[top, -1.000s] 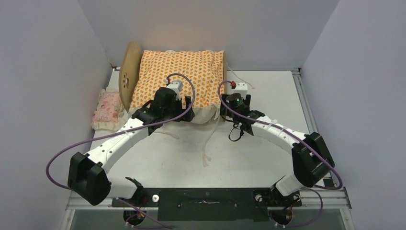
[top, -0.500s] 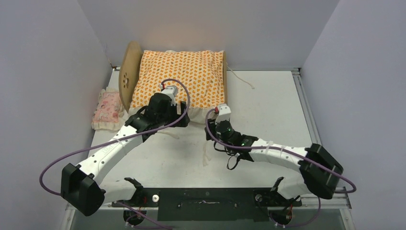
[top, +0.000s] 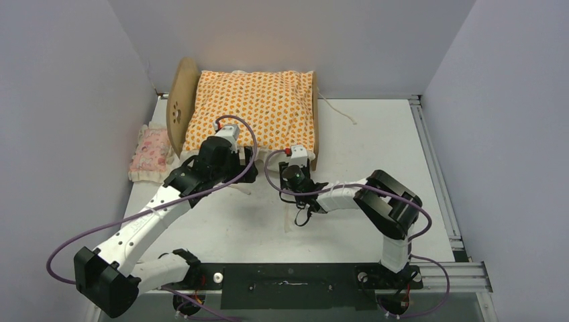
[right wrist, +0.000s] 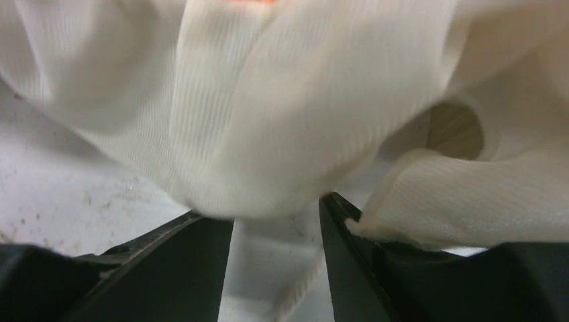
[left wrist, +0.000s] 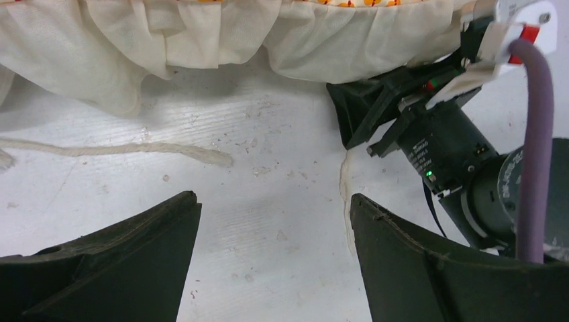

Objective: Set up the pet bed

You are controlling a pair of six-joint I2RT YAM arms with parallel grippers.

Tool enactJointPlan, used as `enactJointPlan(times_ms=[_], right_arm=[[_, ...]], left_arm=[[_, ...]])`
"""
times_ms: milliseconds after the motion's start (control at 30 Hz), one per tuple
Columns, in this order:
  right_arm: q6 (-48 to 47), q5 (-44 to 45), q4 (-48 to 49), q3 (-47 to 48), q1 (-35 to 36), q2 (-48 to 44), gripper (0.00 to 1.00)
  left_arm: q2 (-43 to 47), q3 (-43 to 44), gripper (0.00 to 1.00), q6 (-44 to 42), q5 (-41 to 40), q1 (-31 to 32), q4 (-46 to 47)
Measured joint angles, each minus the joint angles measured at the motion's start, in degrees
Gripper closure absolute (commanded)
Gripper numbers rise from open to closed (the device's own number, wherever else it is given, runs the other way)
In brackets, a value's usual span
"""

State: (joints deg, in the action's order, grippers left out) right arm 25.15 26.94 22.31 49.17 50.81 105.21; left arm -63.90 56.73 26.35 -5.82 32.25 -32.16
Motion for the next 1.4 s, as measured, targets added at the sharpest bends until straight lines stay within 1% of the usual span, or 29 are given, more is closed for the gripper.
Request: enactJointPlan(times_ms=[100, 200, 233, 300, 333, 367, 467, 500, 600, 700, 867, 967, 1100, 1200, 1400], right_arm=[[-0.5, 0.6, 2.0, 2.0, -1.2, 1.7, 0.46], [-0.7, 0.8, 3.1, 3.6, -2.5, 3.5, 0.47], [-0.8, 0.7, 3.4, 4.3, -2.8, 4.4, 0.47], [-0.9, 0.6, 3.5, 5.7, -3.5, 6.2, 0.53], [-1.0, 0.5, 3.5, 6.3, -3.7, 7.1, 0.57], [-1.1, 0.3, 3.5, 6.8, -4.0, 8.0, 0.63], [-1.4, 0.3, 3.7, 7.3, -4.3, 9.6, 0.91], [-1.4, 0.2, 3.6, 7.3, -4.3, 9.6, 0.94], [-0.6, 0.0, 3.0, 7.1, -4.3, 9.2, 0.95], [0.1, -1.6, 0.7, 4.6, -3.5, 6.3, 0.95], [2.3, -7.1, -7.3, -2.3, 0.6, -3.8, 0.95], [3.3, -11.2, -11.7, -4.3, 3.7, -9.4, 0.95], [4.5, -16.0, -15.4, -6.0, 6.8, -14.9, 0.95], [5.2, -19.0, -17.2, -6.7, 7.9, -16.5, 0.95], [5.6, -23.2, -21.0, -7.0, 10.3, -16.4, 0.94]], left_arm=[[0.9, -0.4, 0.19, 0.0, -0.4, 0.0, -0.6], [1.2, -0.9, 0.19, 0.0, -0.7, -0.1, -1.0], [1.2, -1.1, 0.19, 0.0, -0.7, -0.1, -1.1], [1.2, -1.3, 0.19, 0.0, -0.9, -0.1, -1.5], [1.2, -1.4, 0.19, 0.0, -1.0, -0.1, -1.5], [1.2, -1.4, 0.19, 0.0, -1.0, -0.1, -1.6], [1.0, -1.4, 0.19, 0.0, -1.0, -0.1, -1.5], [0.9, -1.4, 0.19, 0.0, -1.0, -0.1, -1.5], [0.4, -1.4, 0.19, 0.0, -1.0, -0.1, -1.5], [-0.2, -1.5, 0.19, 0.0, -1.0, -0.1, -1.1], [-1.5, -2.2, 0.19, 0.0, -0.6, -0.1, 0.0], [-2.1, -2.8, 0.19, 0.2, 0.0, -0.1, 1.3], [-3.2, -3.3, 0.20, 0.5, 0.8, -0.1, 2.7], [-4.0, -3.9, 0.20, 0.9, 1.6, 0.0, 3.9], [-6.3, -5.7, 0.20, 2.0, 2.7, 0.5, 6.2]])
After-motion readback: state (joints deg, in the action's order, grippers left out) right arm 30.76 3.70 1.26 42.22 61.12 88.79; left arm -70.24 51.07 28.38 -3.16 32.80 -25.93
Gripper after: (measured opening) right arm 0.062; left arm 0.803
